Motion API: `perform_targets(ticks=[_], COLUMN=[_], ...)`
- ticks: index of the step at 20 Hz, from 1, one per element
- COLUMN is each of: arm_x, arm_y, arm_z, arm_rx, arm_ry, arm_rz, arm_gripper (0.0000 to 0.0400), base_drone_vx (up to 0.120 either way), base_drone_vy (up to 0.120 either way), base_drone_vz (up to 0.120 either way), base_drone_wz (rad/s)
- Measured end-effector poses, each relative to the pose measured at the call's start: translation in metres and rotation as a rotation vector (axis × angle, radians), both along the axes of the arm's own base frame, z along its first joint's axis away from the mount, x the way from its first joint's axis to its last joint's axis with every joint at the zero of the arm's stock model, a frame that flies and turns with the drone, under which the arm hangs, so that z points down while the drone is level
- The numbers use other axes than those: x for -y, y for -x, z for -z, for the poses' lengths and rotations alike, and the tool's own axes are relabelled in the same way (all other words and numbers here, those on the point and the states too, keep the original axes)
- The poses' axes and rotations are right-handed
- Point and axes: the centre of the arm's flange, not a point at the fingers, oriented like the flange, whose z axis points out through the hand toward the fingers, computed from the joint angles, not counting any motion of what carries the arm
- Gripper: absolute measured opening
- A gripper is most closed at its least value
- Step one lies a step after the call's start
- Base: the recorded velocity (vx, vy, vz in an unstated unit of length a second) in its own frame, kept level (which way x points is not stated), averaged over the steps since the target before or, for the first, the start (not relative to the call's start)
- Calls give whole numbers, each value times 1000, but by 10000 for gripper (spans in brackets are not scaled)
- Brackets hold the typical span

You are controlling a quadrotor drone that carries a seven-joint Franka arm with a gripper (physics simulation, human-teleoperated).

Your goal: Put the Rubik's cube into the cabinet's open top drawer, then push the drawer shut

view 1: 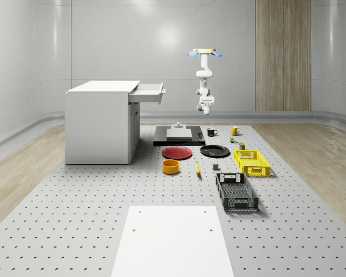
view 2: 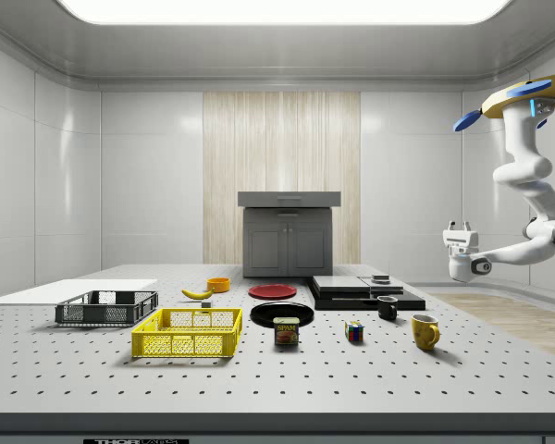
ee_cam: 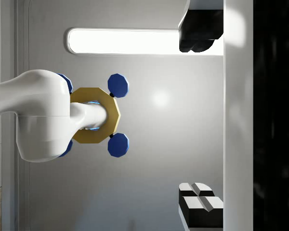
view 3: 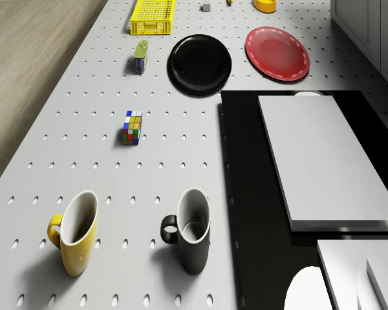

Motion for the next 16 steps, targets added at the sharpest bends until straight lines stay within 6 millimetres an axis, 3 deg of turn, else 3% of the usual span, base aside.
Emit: perform_targets(ticks=[16], arm_x=[-2], arm_y=[1], arm_z=[0], arm_rx=[12], arm_ry=[16], arm_rz=[0], arm_gripper=[400], base_drone_vx=[0], base_drone_vy=[0], base_drone_vz=[0], base_drone_wz=[0])
